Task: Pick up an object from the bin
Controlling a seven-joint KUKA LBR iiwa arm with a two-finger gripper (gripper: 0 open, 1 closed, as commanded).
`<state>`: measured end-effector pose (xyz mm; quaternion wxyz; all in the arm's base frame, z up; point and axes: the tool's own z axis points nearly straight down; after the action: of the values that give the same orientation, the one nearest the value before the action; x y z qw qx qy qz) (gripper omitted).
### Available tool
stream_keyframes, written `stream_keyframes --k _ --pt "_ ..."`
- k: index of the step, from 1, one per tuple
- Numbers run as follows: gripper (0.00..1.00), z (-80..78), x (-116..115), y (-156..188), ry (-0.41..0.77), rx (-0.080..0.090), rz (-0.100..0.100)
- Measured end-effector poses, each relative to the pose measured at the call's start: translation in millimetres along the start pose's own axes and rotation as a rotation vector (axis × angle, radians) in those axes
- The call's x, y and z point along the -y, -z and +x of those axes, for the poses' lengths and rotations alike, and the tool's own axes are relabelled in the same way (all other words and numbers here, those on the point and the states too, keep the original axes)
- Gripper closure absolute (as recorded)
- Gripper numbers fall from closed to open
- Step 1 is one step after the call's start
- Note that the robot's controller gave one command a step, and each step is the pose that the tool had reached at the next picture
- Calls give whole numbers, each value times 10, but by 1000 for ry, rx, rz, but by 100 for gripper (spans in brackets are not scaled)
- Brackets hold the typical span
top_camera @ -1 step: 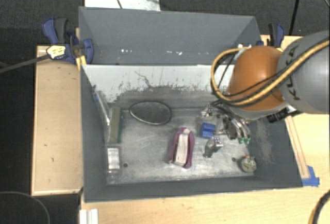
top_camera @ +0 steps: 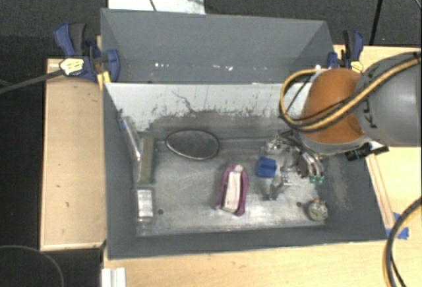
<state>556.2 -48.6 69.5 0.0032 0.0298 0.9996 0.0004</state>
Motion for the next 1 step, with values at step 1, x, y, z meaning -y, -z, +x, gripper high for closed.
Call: stream_keyframes --k 1 --pt "100 -14 -19 53 5 7 1"
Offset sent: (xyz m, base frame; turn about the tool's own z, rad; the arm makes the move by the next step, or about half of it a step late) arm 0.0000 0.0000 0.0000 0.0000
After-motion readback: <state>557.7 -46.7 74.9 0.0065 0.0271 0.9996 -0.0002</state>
